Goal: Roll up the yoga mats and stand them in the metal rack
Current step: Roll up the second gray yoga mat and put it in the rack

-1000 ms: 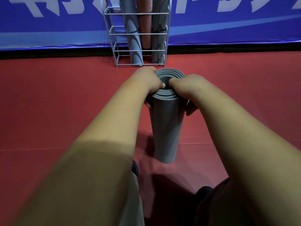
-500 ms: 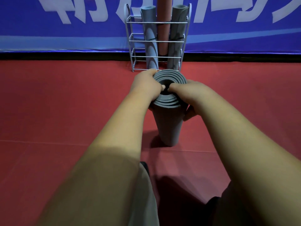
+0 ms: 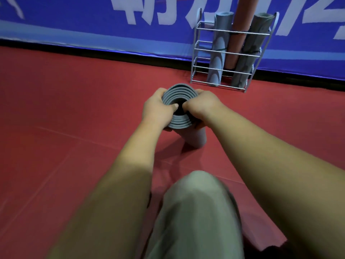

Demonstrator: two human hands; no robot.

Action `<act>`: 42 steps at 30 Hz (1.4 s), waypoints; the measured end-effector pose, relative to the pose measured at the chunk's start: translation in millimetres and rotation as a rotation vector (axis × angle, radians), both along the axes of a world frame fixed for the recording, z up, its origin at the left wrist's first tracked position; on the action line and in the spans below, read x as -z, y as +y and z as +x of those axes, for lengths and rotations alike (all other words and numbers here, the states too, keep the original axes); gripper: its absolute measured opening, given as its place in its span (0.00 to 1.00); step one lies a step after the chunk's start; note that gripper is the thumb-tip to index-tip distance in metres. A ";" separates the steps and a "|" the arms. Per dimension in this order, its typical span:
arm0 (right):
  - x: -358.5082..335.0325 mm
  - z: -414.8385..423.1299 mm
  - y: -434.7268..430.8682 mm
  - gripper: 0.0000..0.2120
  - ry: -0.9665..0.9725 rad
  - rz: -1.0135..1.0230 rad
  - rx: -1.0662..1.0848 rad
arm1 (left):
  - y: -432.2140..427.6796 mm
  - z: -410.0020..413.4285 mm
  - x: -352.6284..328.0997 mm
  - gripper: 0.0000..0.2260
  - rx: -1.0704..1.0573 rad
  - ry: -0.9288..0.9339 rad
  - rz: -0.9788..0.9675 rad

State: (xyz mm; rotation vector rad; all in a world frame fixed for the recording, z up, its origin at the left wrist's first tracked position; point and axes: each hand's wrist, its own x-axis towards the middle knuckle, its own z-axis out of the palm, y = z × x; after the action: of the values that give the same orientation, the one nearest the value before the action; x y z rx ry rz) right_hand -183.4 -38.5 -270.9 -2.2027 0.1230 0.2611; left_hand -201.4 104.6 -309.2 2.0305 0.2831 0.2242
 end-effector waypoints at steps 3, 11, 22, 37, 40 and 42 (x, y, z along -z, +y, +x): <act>12.6 -1.6 51.9 0.20 -0.018 -0.184 -0.105 | 46.8 -17.6 24.3 0.13 -0.059 0.034 -0.041; 57.9 -33.3 153.6 0.26 0.024 -0.515 -0.362 | 125.7 -68.2 108.1 0.18 -0.199 0.158 -0.177; 91.3 -74.7 188.7 0.20 -0.018 -0.578 -0.422 | 173.5 -95.6 150.8 0.22 -0.088 0.074 -0.113; 145.5 -123.2 235.3 0.24 0.043 -0.790 -0.819 | 210.2 -169.7 224.2 0.31 -0.011 0.248 -0.548; 166.7 -138.3 248.5 0.27 0.068 -0.869 -0.844 | 224.2 -205.3 256.6 0.33 0.056 0.322 -1.005; 171.3 -136.1 252.8 0.27 0.010 -0.866 -0.803 | 232.6 -217.0 278.7 0.30 -0.024 0.260 -1.296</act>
State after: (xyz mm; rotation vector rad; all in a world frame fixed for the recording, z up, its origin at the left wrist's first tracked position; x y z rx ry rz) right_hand -319.5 214.4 -442.2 -3.0106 -0.8023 0.7692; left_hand -418.4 337.2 -587.9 0.7608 0.4564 -0.1941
